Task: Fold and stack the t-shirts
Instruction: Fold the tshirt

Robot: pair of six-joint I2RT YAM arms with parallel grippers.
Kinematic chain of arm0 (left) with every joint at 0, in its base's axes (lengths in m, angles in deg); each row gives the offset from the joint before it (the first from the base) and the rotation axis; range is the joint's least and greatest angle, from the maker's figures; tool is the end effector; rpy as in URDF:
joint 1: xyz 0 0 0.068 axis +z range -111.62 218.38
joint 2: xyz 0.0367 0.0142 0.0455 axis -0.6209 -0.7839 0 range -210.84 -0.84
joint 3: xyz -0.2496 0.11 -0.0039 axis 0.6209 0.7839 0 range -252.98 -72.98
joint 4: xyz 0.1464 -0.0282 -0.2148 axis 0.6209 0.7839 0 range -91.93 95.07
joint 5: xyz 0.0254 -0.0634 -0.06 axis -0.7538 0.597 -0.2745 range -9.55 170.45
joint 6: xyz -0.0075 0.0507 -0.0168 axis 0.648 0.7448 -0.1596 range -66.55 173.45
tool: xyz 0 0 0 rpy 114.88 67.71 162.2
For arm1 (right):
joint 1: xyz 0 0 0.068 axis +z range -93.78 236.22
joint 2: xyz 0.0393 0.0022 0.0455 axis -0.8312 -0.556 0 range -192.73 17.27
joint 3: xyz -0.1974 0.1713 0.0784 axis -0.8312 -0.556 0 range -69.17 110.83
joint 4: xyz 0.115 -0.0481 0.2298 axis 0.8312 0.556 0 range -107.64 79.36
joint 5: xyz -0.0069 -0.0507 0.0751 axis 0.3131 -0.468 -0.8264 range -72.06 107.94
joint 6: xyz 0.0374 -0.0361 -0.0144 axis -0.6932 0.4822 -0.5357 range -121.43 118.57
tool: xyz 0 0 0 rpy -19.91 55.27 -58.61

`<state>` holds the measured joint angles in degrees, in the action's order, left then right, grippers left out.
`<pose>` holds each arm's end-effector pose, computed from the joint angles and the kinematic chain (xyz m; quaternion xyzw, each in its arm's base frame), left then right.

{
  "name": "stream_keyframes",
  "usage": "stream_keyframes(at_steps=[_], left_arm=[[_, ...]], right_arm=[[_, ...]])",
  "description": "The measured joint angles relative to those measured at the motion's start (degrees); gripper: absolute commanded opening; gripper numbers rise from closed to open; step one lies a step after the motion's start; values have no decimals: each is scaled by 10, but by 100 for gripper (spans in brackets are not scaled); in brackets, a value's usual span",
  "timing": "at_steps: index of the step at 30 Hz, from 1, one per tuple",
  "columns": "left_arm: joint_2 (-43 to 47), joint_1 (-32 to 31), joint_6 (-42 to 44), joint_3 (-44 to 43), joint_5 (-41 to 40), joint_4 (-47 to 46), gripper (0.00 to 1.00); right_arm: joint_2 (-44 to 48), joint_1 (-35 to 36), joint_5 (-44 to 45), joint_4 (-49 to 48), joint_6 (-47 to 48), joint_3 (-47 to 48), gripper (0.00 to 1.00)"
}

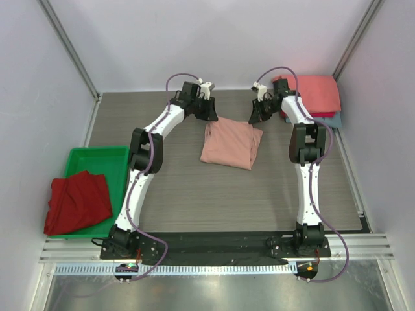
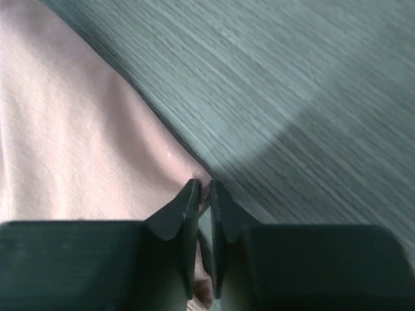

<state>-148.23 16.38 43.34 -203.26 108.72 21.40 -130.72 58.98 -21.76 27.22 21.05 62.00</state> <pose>0.5262 -0.2307 0.1728 0.1930 0.8651 -0.3255 0.3293 0.5421 0.0489 0.1508 -0.2803 0.8718 0.2850 0.2831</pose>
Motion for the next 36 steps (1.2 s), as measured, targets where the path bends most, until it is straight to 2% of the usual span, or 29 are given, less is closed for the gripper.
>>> stream_keyframes(at_steps=[2, 3, 4, 7, 12, 17, 19, 20, 21, 26, 29, 32, 33, 36], left_arm=[[0, 0, 0, 0, 0, 0, 29], [0, 0, -1, 0, -1, 0, 26], [0, 0, 0, 0, -2, 0, 19], [0, -1, -1, 0, -3, 0, 9], [0, -2, -2, -1, -3, 0, 5], [0, -5, -2, -7, -2, -5, 5], [0, -6, -2, -10, -2, -10, 24], [0, -7, -1, -12, -2, -14, 43], [0, -7, 0, -14, -4, -16, 48], [0, -7, -1, -19, -19, -20, 57], [0, -7, -1, -19, -23, -19, 56], [3, -7, -2, -18, -20, -16, 45], [8, -7, -3, -11, -13, -16, 34], [36, -4, -18, 22, 24, -2, 10]], right_arm=[[0, 0, -1, 7, 4, -2, 1], [1, 0, -3, 8, 5, -3, 1], [2, 0, -2, 9, 6, -5, 1], [12, -5, -2, 13, 9, -19, 1], [45, -13, -5, 28, 9, -47, 1], [96, -28, -9, 34, 7, -69, 1], [114, -33, -12, 36, 6, -71, 1], [120, -34, -13, 36, 5, -71, 1], [127, -35, -13, 36, 4, -71, 1], [145, -37, -10, 36, 1, -80, 1], [146, -39, -4, 36, 0, -89, 1], [146, -42, 6, 37, 1, -99, 1], [146, -42, 9, 37, 1, -102, 1], [146, -48, 14, 37, 1, -111, 1]])
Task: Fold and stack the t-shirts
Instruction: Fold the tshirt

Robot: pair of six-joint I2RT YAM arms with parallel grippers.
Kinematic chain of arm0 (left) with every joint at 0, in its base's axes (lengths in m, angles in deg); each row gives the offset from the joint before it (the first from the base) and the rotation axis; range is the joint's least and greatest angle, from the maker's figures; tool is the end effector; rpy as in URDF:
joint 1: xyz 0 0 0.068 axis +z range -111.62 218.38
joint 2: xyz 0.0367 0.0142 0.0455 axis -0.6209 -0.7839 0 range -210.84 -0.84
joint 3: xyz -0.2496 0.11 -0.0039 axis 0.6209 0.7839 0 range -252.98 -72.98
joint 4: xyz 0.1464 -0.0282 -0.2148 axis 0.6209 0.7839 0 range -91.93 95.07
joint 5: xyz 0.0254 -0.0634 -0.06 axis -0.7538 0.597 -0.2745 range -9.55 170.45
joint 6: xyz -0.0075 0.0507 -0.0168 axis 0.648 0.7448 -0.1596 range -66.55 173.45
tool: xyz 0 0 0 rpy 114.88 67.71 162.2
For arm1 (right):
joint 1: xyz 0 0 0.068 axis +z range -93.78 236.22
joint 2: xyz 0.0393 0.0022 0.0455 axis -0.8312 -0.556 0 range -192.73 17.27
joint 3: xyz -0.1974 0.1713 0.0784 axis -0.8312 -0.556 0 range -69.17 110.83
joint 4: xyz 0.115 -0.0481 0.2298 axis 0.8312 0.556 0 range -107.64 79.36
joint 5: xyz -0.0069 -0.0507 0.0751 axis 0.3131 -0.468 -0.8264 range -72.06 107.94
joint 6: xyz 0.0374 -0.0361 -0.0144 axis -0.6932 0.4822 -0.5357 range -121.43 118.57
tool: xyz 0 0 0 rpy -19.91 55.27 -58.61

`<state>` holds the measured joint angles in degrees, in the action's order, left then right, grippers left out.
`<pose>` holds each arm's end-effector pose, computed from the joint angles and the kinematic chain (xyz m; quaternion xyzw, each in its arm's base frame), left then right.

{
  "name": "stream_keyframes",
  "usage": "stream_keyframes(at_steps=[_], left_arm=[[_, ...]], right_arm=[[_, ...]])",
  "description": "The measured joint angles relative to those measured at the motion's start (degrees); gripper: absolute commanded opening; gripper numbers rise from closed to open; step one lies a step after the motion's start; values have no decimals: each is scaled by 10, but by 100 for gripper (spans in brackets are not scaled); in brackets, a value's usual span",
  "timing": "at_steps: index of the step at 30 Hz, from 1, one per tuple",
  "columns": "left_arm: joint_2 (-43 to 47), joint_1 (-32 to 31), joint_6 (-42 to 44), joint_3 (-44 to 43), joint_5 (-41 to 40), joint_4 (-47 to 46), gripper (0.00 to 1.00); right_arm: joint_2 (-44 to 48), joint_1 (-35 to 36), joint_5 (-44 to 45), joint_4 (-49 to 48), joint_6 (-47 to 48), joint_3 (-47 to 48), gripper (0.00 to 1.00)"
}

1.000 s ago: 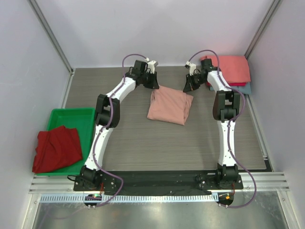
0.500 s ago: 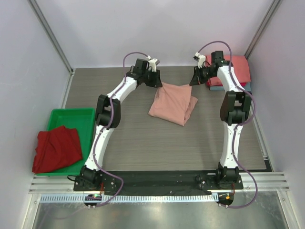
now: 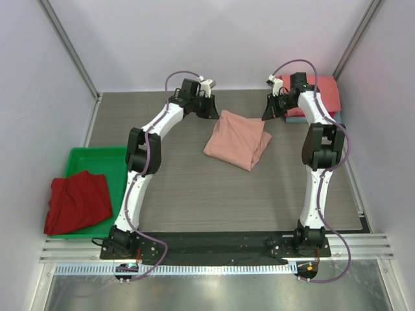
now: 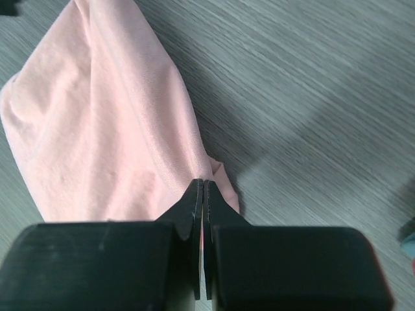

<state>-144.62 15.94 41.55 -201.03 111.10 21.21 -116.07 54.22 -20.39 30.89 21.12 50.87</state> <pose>0.5166 -0.2330 0.1952 0.1934 0.8559 -0.3507 0.3273 0.5020 0.0046 0.2178 -0.2420 0.8872 0.2622 0.2924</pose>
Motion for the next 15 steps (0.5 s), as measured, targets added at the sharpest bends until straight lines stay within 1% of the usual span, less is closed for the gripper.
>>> stream_keyframes(at_steps=[3, 4, 9, 15], left_arm=[[48, 3, -21, 57, 50, 7, 2], [64, 4, -27, 76, 66, 10, 1], [114, 6, -40, 134, 132, 25, 0], [116, 4, -42, 170, 169, 57, 0]], right_arm=[[0, -7, 4, 0, 0, -6, 1], [0, -9, 5, 1, 0, -6, 1], [0, -14, 8, 2, -1, -6, 1], [0, -15, 10, 4, -2, -7, 1]])
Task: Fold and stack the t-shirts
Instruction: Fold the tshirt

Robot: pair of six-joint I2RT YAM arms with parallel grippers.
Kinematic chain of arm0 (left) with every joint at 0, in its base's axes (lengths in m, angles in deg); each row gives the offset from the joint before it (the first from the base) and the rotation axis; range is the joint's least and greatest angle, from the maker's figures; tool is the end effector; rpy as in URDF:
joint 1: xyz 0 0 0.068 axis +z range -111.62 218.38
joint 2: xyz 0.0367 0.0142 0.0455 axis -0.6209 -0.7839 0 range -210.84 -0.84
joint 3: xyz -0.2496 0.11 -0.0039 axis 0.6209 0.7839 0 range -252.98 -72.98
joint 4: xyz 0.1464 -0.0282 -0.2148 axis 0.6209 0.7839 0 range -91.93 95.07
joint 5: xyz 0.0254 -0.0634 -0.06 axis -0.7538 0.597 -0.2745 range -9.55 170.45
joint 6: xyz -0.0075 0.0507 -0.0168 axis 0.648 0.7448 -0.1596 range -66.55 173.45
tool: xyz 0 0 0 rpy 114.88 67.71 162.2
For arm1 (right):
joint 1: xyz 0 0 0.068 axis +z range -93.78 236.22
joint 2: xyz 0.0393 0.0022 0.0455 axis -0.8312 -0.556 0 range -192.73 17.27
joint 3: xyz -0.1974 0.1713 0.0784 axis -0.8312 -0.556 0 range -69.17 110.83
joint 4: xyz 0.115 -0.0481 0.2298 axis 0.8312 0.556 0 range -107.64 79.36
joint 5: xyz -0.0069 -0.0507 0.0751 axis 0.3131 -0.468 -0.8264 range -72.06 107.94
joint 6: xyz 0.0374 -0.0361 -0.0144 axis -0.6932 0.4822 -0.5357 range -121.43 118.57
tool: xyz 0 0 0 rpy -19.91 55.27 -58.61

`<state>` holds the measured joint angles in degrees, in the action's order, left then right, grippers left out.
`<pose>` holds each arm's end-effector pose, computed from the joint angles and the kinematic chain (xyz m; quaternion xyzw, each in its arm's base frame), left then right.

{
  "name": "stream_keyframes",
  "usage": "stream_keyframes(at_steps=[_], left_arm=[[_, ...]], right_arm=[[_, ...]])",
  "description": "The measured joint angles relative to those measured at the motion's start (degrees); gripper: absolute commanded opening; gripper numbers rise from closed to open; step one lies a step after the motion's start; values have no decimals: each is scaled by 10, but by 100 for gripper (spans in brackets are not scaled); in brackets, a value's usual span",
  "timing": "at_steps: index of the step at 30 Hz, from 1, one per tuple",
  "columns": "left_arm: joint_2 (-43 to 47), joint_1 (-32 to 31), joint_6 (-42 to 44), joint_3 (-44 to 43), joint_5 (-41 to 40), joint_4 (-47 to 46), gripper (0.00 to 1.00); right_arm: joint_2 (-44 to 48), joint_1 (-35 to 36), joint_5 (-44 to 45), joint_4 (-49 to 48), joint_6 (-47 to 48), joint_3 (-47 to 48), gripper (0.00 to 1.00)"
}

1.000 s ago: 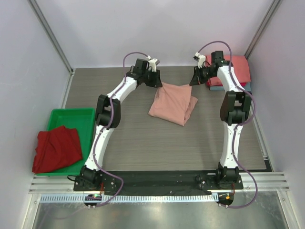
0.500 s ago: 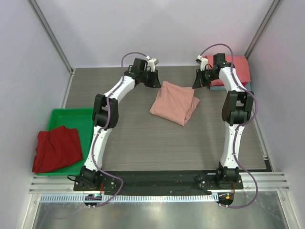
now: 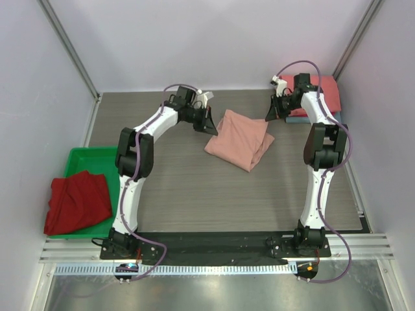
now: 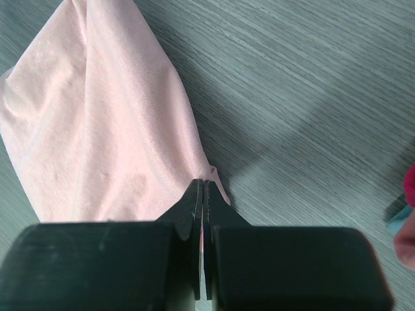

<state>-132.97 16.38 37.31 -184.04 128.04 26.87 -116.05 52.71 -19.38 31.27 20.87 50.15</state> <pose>0.4634 -0.2155 0.2023 0.1821 0.8512 -0.4608 0.1729 0.5003 -0.0091 0.2135 -0.2243 0.8965 0.2536 0.2858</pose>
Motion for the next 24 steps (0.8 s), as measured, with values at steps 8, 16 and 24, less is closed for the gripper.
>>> stream_keyframes(at_steps=[8, 16, 24], left_arm=[[-14, -5, 0, 43, -13, 23, 0], [-53, -7, -2, 42, -50, 23, 0], [-63, -10, -2, 17, -70, 24, 0]], right_arm=[[8, -4, 0, 2, 0, -8, 1], [27, -14, 3, 6, -3, -33, 1], [74, -20, 12, 10, -4, -80, 1]])
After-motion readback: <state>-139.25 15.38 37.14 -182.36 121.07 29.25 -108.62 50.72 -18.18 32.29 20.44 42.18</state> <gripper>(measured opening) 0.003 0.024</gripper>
